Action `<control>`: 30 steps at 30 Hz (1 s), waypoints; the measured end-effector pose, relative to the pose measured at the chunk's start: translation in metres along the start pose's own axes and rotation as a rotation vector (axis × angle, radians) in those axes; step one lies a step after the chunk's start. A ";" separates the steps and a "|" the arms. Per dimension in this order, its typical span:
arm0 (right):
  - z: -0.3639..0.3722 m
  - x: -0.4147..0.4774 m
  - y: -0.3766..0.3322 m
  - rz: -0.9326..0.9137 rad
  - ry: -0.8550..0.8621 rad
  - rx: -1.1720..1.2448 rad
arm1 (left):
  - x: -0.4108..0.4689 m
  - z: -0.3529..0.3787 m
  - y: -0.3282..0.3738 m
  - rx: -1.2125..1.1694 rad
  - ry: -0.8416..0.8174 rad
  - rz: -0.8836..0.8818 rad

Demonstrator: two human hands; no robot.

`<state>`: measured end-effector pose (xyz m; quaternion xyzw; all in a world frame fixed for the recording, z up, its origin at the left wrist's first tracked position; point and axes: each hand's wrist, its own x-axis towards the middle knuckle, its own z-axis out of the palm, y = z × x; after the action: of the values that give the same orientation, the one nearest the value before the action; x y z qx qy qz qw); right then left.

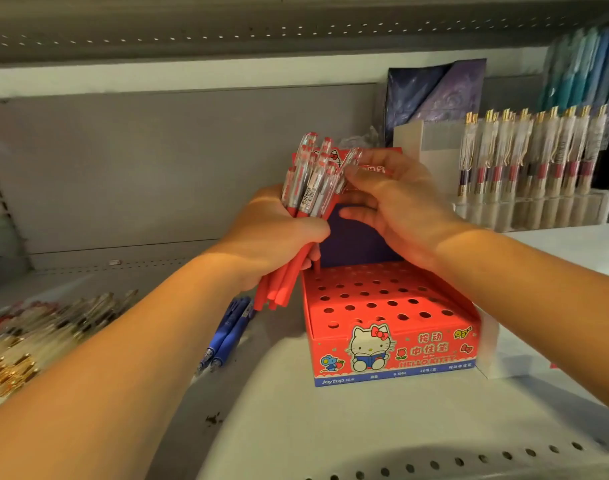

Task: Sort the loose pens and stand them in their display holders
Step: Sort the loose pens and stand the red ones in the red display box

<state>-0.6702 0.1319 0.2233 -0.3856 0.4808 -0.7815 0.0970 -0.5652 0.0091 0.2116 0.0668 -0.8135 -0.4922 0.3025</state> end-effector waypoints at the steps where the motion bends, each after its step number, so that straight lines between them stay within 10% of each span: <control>1: 0.000 0.000 0.000 0.010 0.006 0.010 | -0.001 0.000 0.001 -0.005 -0.002 -0.001; 30: -0.025 0.016 0.026 -0.449 -0.038 -0.677 | 0.002 -0.007 0.007 0.060 0.157 0.058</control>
<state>-0.7039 0.1270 0.2036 -0.5057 0.6129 -0.5734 -0.1997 -0.5616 0.0064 0.2212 0.0904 -0.8033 -0.4519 0.3772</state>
